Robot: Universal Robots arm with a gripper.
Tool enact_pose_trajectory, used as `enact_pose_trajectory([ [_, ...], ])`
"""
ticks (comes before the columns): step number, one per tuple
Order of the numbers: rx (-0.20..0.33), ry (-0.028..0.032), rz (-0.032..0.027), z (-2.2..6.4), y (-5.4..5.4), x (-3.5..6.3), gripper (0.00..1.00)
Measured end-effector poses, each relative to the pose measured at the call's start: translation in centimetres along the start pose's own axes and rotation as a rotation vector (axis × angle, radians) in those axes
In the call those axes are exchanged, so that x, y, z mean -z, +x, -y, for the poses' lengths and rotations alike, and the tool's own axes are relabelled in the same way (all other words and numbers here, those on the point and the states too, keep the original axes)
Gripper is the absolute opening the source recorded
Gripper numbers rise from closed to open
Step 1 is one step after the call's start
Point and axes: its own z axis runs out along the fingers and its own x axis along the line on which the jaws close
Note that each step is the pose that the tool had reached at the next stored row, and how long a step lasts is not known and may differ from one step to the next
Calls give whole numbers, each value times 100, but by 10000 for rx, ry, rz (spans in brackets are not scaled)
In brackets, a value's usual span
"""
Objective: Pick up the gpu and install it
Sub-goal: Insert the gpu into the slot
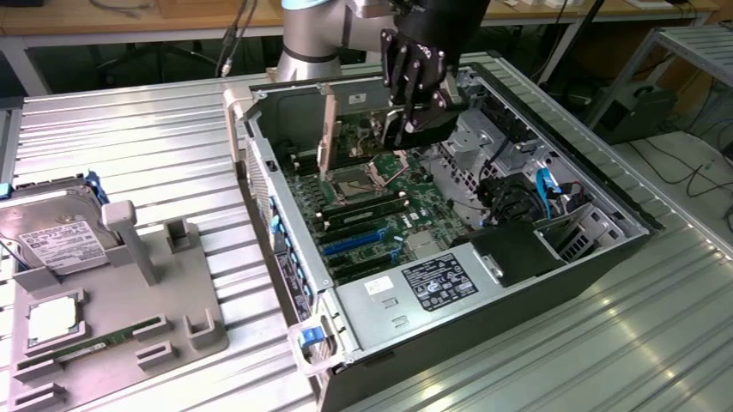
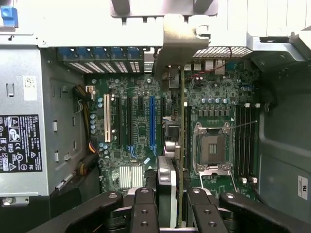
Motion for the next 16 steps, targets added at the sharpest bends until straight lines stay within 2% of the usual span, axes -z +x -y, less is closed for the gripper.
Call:
enact_pose_trajectory([
  [7, 0, 1, 1, -70, 9, -134, 28],
  [16, 2, 1, 1, -117, 15, -296, 28],
])
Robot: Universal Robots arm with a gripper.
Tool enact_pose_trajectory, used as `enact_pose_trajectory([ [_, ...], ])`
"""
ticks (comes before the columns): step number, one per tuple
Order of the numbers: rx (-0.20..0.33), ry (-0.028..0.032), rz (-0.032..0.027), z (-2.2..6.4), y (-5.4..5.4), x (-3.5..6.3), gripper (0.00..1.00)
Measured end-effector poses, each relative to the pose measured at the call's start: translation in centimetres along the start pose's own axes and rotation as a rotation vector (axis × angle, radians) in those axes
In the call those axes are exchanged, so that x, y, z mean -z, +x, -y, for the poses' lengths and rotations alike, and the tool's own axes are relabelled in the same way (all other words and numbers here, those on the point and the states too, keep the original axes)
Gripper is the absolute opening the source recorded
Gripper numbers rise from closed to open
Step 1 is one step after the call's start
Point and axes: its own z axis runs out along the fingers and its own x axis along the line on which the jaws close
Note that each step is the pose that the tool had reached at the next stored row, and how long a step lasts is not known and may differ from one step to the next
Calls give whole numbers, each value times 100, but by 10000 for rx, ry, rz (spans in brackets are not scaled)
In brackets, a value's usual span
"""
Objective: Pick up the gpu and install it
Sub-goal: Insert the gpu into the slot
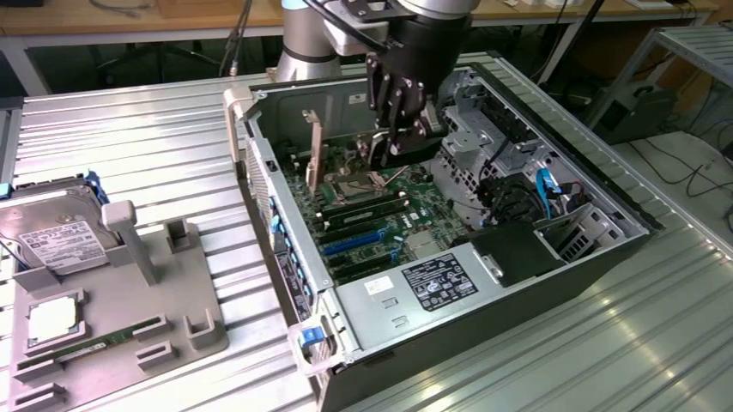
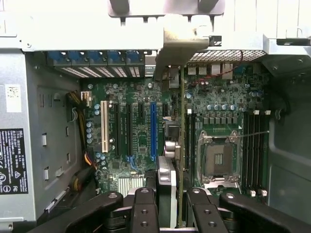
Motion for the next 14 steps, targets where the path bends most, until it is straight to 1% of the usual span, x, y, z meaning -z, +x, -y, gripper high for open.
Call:
enact_pose_trajectory([
  [3, -1, 0, 1, -1, 7, -37, 28],
  [8, 10, 0, 1, -26, 12, -155, 28],
  [14, 39, -2, 0, -33, 16, -238, 28],
])
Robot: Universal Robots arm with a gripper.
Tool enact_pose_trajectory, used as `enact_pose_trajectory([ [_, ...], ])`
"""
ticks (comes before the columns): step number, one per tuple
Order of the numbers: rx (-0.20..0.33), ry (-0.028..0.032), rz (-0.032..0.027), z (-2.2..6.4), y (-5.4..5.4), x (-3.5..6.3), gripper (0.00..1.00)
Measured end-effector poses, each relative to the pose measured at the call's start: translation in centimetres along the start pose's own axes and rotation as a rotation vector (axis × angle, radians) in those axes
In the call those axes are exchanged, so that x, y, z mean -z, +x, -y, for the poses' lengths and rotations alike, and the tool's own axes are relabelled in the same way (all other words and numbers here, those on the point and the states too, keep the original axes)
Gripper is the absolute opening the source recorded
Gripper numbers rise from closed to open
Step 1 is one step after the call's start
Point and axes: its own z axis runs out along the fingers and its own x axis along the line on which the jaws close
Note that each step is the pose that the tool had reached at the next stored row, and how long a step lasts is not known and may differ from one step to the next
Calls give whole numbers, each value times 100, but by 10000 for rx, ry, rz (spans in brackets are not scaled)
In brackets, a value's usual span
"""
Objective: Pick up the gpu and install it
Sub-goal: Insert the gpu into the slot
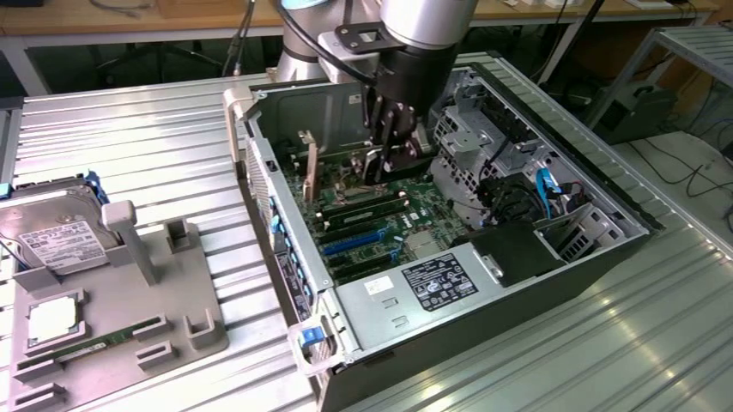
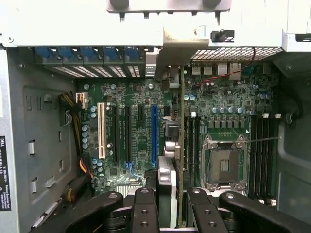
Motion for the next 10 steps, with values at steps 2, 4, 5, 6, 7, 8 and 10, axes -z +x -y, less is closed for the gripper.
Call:
enact_pose_trajectory([
  [2, 0, 0, 0, -1, 4, -20, 28],
  [4, 0, 0, 1, -2, 6, -47, 28],
  [5, 0, 0, 0, -3, 7, -62, 28],
  [6, 1, 0, 0, -4, 7, -78, 28],
  [7, 0, 0, 0, -5, 8, -100, 28],
  [8, 1, 0, 0, -6, 9, -128, 28],
  [10, 0, 0, 0, -7, 11, -164, 28],
])
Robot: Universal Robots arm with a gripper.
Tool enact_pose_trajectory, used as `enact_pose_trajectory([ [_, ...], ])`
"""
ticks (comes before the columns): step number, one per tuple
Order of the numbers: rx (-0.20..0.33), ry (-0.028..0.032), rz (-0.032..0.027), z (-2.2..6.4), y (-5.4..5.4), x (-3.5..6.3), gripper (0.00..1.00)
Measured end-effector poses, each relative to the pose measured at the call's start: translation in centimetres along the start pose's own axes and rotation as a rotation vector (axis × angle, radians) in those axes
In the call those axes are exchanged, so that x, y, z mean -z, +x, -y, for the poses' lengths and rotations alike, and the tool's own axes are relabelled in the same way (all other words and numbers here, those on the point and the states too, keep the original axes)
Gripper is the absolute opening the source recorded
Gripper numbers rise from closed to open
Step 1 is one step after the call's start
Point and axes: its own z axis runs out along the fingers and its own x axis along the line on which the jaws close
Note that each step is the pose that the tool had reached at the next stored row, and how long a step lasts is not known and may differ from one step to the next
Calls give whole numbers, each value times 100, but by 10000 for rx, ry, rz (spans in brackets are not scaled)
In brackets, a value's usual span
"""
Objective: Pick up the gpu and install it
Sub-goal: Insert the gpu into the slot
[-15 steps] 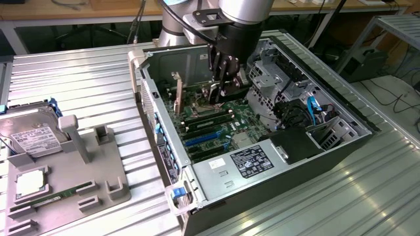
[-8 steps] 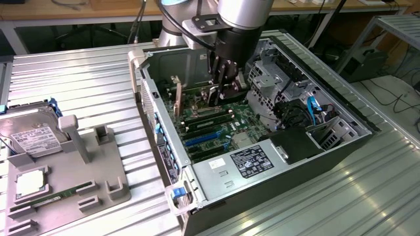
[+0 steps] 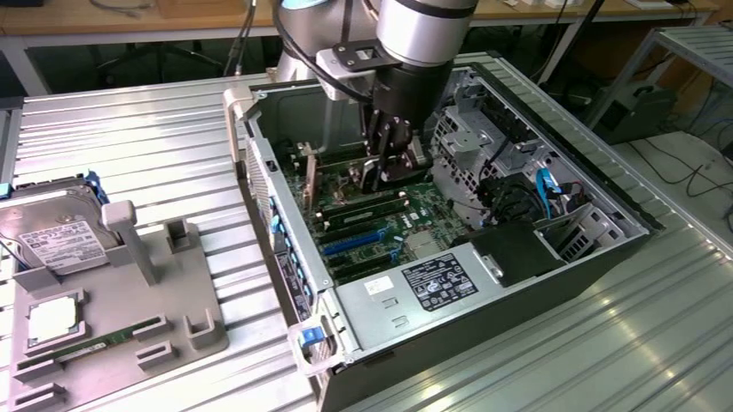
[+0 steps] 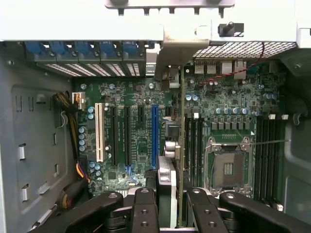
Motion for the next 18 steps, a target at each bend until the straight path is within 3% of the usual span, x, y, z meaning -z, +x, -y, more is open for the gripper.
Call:
enact_pose_trajectory([
  [5, 2, 1, 2, -5, 3, -79, 28],
  [18, 3, -1, -2, -24, 36, -143, 28],
])
